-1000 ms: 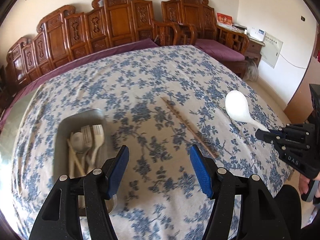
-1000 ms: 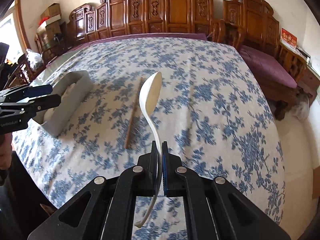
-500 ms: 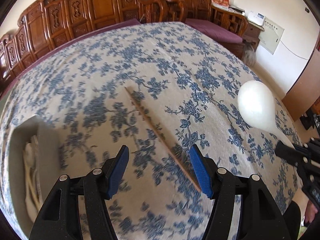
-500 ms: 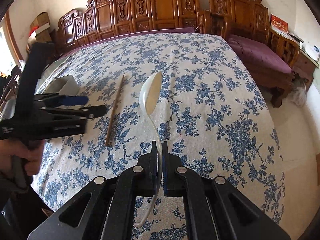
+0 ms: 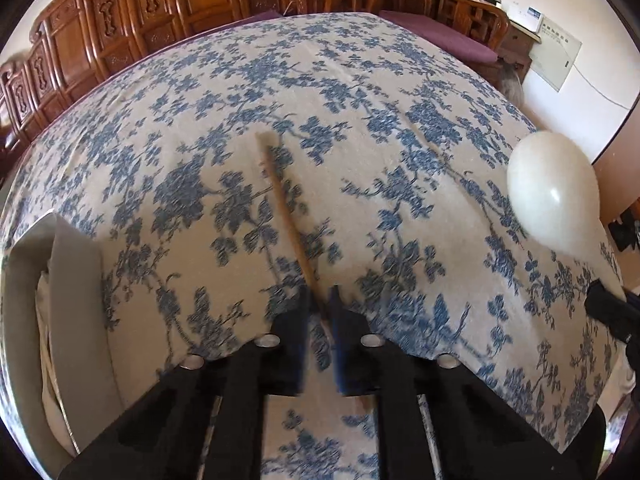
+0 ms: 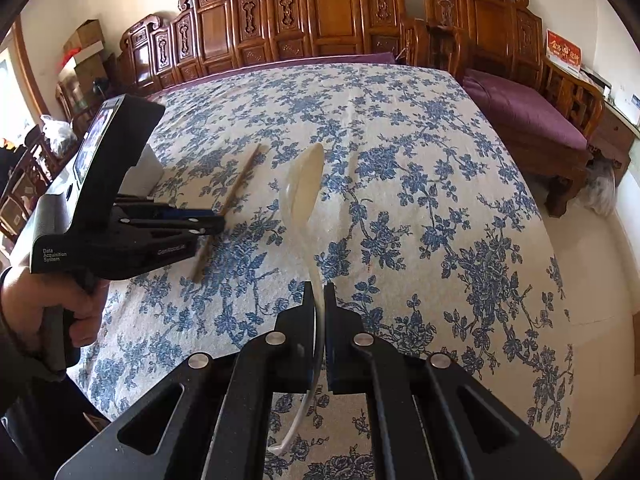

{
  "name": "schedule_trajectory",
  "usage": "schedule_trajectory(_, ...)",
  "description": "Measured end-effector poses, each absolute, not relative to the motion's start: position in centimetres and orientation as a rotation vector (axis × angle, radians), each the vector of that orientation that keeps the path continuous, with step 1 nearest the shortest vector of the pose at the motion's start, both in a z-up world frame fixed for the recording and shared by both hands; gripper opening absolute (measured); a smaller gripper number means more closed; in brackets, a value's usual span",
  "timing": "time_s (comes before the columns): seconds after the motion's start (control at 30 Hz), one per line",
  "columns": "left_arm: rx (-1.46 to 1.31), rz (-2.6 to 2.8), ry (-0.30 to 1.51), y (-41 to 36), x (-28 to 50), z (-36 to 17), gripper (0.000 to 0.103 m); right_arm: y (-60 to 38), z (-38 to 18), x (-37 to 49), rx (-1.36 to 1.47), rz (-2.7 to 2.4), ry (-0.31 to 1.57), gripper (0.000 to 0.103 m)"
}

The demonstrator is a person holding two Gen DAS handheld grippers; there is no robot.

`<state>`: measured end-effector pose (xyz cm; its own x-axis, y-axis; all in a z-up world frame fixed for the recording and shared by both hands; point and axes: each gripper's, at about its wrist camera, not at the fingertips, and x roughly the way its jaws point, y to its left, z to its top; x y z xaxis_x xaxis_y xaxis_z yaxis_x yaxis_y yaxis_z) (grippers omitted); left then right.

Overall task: Organize utensils
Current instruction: 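Grasp the last wooden chopstick with the left gripper while the right gripper holds the white spoon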

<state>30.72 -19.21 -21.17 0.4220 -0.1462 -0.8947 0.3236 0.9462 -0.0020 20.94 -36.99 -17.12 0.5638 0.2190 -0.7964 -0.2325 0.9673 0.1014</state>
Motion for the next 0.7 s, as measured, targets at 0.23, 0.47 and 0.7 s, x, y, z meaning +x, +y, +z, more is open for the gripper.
schedule_trajectory(0.23,0.182,-0.294,1.088,-16.9,28.7,-20.3,0.004,-35.6,-16.2,20.3,-0.05,0.285,0.914,0.005)
schedule_trajectory(0.47,0.176,-0.303,1.019,-14.8,26.1,-16.8,0.004,-33.6,-14.9,19.4,-0.076,0.315,0.89,0.005)
schedule_trajectory(0.7,0.149,-0.301,0.953,-12.2,23.5,-13.5,0.004,-31.7,-13.5,19.1,-0.104,0.334,0.86,0.005)
